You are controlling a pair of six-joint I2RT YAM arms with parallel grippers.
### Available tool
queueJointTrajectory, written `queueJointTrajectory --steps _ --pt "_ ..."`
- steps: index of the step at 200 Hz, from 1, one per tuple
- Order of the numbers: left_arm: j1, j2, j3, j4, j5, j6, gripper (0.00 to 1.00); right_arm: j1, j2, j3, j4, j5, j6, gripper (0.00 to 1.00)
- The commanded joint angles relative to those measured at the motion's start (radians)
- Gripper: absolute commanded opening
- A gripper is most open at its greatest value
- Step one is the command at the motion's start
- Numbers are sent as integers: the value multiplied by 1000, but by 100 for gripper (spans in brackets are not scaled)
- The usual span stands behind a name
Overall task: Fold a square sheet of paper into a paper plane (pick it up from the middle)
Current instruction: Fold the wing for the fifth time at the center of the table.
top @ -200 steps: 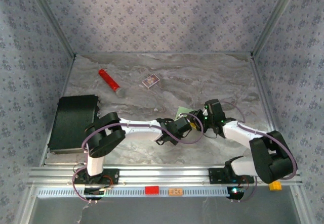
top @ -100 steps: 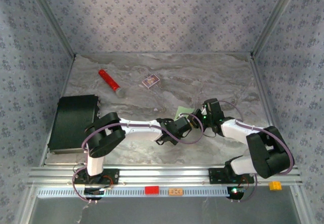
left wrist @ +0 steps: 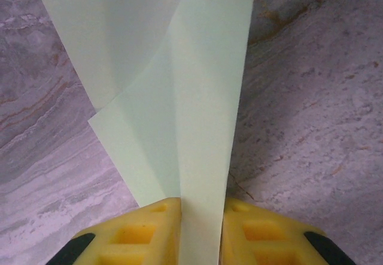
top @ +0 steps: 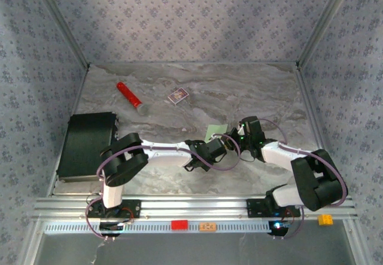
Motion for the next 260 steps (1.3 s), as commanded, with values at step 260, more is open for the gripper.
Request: queueJointTrajectory --steps 260 --pt "-26 4 -1 46 -108 44 20 -7 -12 -24 43 -34 49 0"
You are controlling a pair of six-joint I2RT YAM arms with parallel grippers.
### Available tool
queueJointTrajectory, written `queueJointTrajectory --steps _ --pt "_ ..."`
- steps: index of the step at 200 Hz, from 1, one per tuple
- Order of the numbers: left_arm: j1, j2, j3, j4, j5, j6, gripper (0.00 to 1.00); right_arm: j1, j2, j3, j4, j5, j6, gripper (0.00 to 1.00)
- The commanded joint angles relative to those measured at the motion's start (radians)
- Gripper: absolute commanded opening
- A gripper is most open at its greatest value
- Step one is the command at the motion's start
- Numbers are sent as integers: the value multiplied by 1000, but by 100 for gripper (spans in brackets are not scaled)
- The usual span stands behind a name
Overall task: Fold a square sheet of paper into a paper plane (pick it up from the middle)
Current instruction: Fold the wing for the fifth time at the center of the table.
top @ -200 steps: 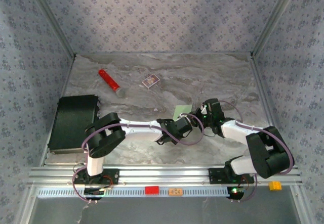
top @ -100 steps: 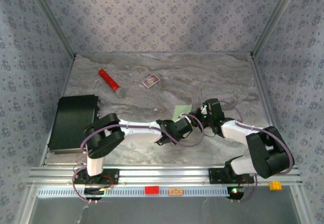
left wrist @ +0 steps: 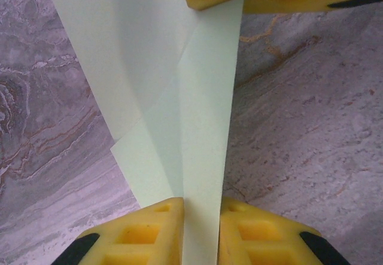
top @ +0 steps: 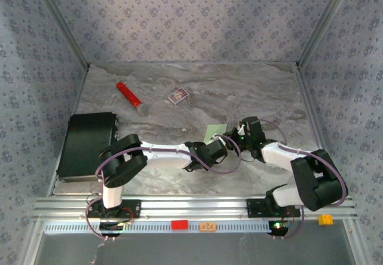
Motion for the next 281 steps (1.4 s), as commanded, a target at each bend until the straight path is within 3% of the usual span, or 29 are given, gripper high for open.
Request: queueJointTrajectory --steps 1,100,158,199,281 --pt "-6 17 16 -11 -22 0 20 -5 -13 -13 16 -15 6 0" --pt "-4 19 14 -13 -13 -22 5 -10 -40 -21 -6 9 3 4" --pt "7 11 1 -4 32 -45 3 -45 -99 -22 -139 55 -57 28" --pt "37 -8 -31 33 121 -73 3 -99 -170 -33 -232 71 -104 31" --pt "90 -17 -64 69 269 -113 3 -112 -192 -47 -235 59 -119 30"
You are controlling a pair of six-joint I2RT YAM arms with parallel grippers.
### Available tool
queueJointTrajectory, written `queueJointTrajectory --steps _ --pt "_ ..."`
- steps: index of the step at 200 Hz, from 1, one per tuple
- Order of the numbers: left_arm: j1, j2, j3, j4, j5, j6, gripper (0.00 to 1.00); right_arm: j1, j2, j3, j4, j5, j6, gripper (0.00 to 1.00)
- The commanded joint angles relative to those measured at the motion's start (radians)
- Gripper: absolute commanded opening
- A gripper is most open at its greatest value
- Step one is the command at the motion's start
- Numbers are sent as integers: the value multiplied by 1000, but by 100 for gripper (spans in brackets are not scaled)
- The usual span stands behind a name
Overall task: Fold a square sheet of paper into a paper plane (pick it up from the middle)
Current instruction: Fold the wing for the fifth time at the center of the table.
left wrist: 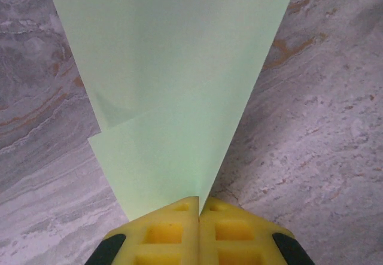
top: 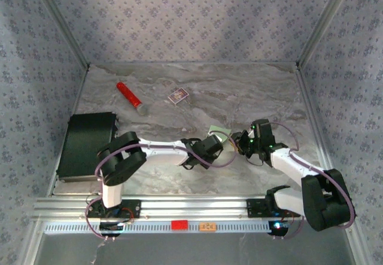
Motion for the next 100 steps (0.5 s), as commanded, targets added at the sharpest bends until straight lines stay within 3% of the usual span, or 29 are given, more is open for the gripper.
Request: queueJointTrajectory --steps 1,34,80,100 --pt "23 -9 -26 19 98 -30 3 -6 -12 -9 -22 3 -29 30" --pt "72 -33 -65 81 230 -54 3 0 -12 -12 -1 6 -60 28" --pt "174 -28 -133 244 550 -125 0 55 -14 -2 36 53 -152 26" --pt "207 -14 -163 314 630 -164 0 73 -11 -1 56 56 -178 25"
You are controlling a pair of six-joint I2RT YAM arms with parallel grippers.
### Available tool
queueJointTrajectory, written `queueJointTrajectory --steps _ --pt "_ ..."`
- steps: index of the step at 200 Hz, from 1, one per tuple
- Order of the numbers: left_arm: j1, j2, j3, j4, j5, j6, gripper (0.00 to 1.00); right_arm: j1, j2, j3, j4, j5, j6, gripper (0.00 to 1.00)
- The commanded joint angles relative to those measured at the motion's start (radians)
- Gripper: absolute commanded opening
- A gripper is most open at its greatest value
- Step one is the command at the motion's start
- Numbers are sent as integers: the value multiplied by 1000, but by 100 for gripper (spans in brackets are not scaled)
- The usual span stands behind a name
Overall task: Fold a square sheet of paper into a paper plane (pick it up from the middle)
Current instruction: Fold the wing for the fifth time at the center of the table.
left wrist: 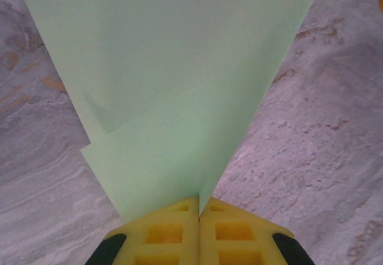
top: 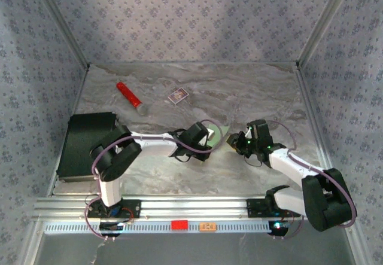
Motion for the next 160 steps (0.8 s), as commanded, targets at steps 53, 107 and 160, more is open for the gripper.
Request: queueJointTrajectory --steps 53,107,160 --pt "80 29 -106 221 298 -137 0 60 -4 -6 104 18 -129 23" --pt "117 26 -175 349 348 -211 0 89 23 8 130 -7 -181 20" --pt "130 25 -204 401 357 -238 0 84 84 26 147 -43 -163 19"
